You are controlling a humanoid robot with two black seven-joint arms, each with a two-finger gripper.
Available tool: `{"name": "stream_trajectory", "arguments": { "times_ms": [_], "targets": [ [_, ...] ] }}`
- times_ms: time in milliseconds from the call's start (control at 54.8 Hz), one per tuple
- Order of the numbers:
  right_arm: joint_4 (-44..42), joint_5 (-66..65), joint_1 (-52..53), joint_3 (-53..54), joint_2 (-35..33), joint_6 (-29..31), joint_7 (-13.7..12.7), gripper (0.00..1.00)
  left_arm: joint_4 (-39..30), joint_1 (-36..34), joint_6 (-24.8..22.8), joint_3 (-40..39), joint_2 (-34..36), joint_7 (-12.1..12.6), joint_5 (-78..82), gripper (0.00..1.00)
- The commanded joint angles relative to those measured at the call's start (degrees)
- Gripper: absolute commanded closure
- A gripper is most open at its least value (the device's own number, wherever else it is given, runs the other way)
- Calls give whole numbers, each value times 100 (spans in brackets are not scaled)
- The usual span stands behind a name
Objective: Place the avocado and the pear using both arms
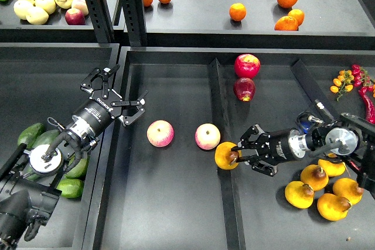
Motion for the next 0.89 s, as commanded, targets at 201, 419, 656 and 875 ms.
{"name": "stream_trajectory", "arguments": {
  "times_ms": [201, 419, 656, 875],
  "targets": [
    [-205, 41, -111, -225, -122, 0, 0, 80, -30, -1, 0, 26, 0, 0, 0, 1],
    [-512, 24, -331, -366, -104, 0, 0, 78, -48, -1, 0, 17, 0, 0, 0, 1],
    [-917, 94, -375, -410, 63, 0, 0, 73, -48, -1, 0, 26, 0, 0, 0, 1],
    [-926, 182, -384, -419, 36, 0, 0, 53, -56, -1, 0, 17, 0, 0, 0, 1]
  ]
}}
